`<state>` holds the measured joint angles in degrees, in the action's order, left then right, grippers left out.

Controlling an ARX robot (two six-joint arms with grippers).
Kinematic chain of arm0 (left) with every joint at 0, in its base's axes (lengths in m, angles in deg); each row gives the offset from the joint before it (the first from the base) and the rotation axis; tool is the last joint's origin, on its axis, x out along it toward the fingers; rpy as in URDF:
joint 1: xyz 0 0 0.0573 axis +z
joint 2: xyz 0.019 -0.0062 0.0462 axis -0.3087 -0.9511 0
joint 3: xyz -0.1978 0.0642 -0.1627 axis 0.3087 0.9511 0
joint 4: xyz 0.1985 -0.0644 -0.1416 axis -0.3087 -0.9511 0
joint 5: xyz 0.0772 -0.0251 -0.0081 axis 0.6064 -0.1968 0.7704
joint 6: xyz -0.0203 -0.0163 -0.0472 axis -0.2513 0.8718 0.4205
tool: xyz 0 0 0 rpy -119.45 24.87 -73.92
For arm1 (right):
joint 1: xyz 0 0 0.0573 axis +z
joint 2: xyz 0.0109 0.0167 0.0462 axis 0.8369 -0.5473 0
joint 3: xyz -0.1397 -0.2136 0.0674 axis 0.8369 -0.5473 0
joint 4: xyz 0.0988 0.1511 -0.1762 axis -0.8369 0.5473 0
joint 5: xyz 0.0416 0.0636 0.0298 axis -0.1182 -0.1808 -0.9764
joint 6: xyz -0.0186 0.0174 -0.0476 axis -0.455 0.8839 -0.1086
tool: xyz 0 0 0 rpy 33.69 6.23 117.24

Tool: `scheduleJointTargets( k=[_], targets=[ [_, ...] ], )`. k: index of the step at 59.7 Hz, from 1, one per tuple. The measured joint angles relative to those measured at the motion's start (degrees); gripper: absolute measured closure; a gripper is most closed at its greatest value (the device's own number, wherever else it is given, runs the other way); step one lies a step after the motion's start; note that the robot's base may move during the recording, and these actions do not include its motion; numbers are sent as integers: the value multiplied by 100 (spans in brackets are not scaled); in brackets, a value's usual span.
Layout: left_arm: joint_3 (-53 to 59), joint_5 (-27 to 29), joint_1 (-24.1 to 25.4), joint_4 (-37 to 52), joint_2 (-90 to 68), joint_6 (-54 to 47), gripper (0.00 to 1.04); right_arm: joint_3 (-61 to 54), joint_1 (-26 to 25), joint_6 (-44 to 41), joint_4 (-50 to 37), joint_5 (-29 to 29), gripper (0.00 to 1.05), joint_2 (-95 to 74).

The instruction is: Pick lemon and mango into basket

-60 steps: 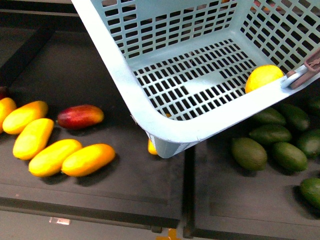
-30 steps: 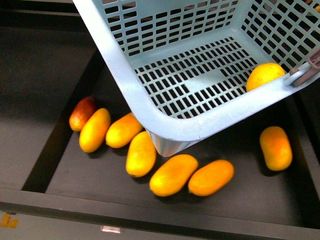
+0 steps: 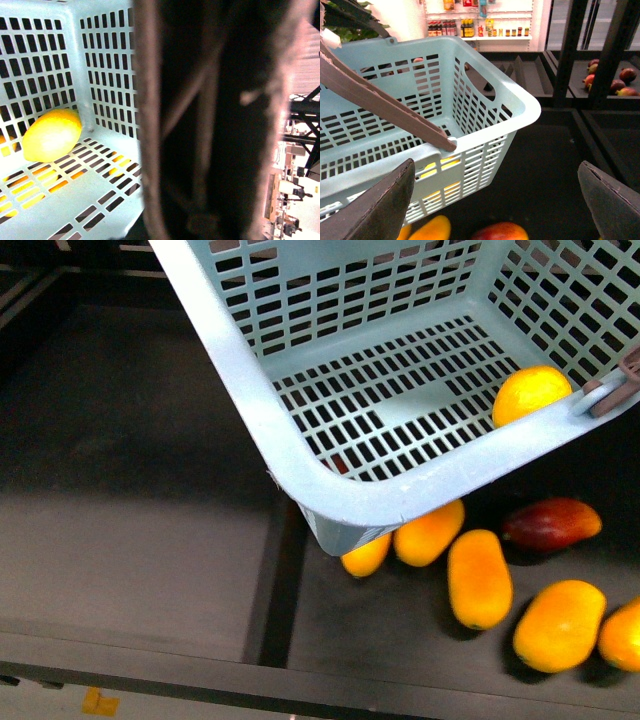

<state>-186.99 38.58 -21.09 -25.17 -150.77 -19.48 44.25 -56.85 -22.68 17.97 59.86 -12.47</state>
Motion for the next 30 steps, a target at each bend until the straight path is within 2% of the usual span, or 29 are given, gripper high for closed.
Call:
scheduleJointTargets(
  k=[20, 26, 28, 30],
  targets=[
    [0, 214, 122, 0, 0, -127, 101, -2, 2, 0, 0, -26, 9, -2],
    [0, 98, 111, 0, 0, -103, 101, -2, 2, 0, 0, -24, 9, -2],
    [0, 61, 98, 0, 0, -68, 101, 15, 42, 76, 92, 153, 9, -26],
    [0, 44, 76, 0, 0, -44, 101, 181, 203, 326, 649, 831, 9, -105]
  ],
)
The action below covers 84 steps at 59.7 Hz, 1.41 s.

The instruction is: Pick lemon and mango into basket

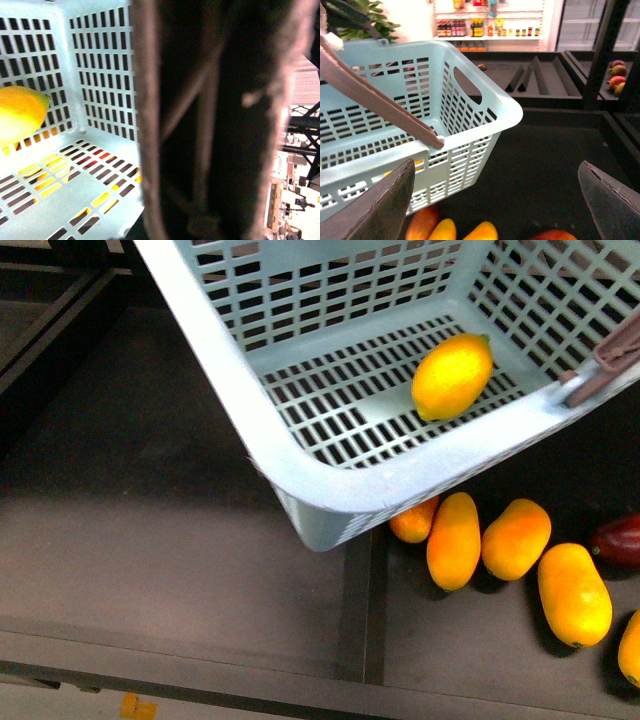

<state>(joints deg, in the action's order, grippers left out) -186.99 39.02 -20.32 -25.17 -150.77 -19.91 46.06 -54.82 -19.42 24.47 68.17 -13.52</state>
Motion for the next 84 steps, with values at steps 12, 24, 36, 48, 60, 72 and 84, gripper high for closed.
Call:
scheduleJointTargets(
  k=[12, 24, 36, 48, 60, 72, 84],
  targets=[
    [-4, -103, -111, 2, -2, 28, 101, 1071, -1161, 837, 861, 1016, 9, -1322],
    [-4, -50, -81, 2, -2, 55, 101, 1904, -2747, 946, -173, -348, 9, -3375],
    [-4, 13, -61, 2, -2, -4, 101, 2472, -3338, 1213, -857, -756, 9, -5727],
    [-4, -59, -70, 2, -2, 17, 101, 3370, -3292, 2013, -1049, -979, 9, -8144],
    [-4, -37, -70, 2, -2, 13, 101, 4269, -2752, 3042, -750, -887, 9, -9617],
    [-4, -39, -70, 2, -2, 13, 101, 4798, -2354, 3556, -614, -870, 9, -10032],
    [-4, -37, -70, 2, -2, 13, 101, 5097, -2151, 4190, -525, -964, 9, -10389]
  ],
)
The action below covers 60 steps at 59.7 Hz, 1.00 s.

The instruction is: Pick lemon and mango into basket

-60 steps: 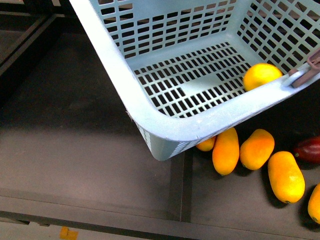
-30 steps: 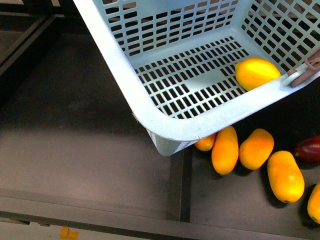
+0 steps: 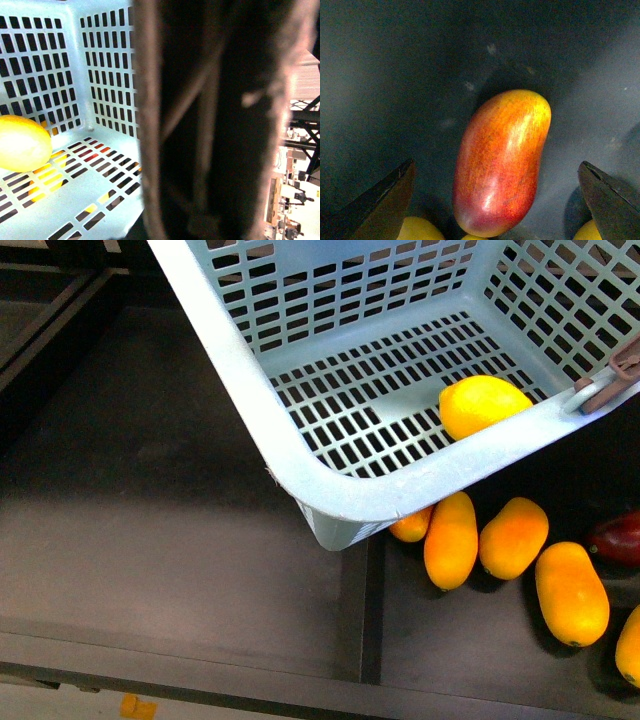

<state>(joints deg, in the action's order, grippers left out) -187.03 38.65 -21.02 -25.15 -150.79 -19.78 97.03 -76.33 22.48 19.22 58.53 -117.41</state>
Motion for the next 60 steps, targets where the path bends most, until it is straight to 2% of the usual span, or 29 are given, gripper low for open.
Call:
scheduleJointTargets(
  k=[19, 43, 52, 60],
  targets=[
    [0, -2, 0, 0, 0, 0, 101, 264, 179, 487, -15, -2, 9, -651],
    [0, 0, 0, 0, 0, -2, 101, 1091, 306, 525, 387, 63, 9, -1106],
    [0, -2, 0, 0, 0, 0, 101, 1086, 341, 527, 404, 90, 37, -1185],
    [0, 0, 0, 0, 0, -2, 101, 944, 289, 514, 343, 85, 42, -1126]
  ],
)
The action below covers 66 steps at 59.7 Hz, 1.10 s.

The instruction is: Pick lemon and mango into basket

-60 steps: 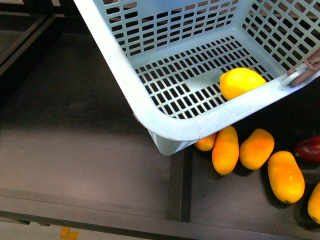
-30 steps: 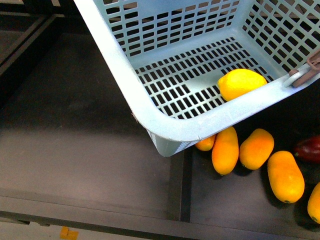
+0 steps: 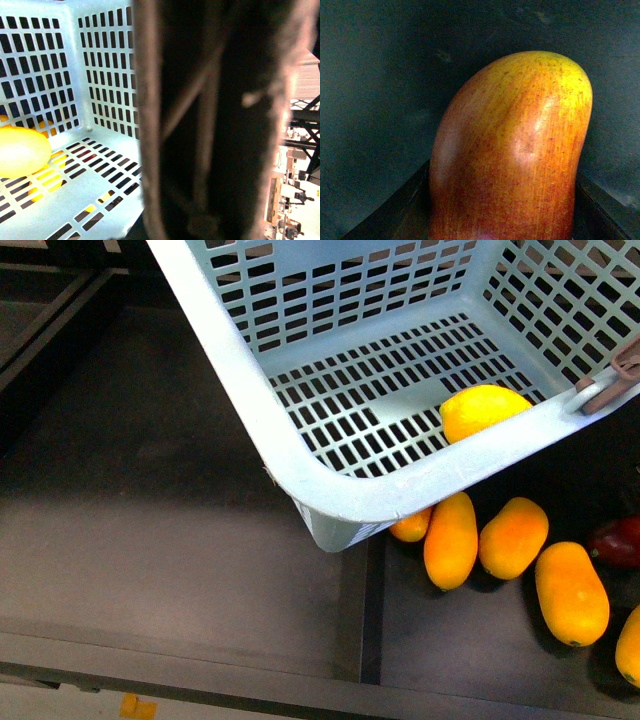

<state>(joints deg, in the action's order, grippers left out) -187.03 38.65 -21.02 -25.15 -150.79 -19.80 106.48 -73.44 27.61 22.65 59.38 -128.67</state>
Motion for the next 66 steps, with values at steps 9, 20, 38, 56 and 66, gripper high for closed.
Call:
scheduleJointTargets(
  k=[9, 20, 38, 56, 66],
  targets=[
    [0, -2, 0, 0, 0, 2, 101, -321, -166, -184, -13, 26, 42, 269],
    [0, 2, 0, 0, 0, 0, 101, -822, -562, -662, -44, 79, 42, 1045],
    [0, 0, 0, 0, 0, 2, 101, -1943, -1353, -2011, 15, 50, 42, 3539],
    [0, -2, 0, 0, 0, 4, 101, -2365, -1178, -2896, 990, -315, 42, 6304],
    [0, 17, 0, 0, 0, 0, 101, -2363, -737, -2935, 1318, -271, 42, 7044]
  ],
)
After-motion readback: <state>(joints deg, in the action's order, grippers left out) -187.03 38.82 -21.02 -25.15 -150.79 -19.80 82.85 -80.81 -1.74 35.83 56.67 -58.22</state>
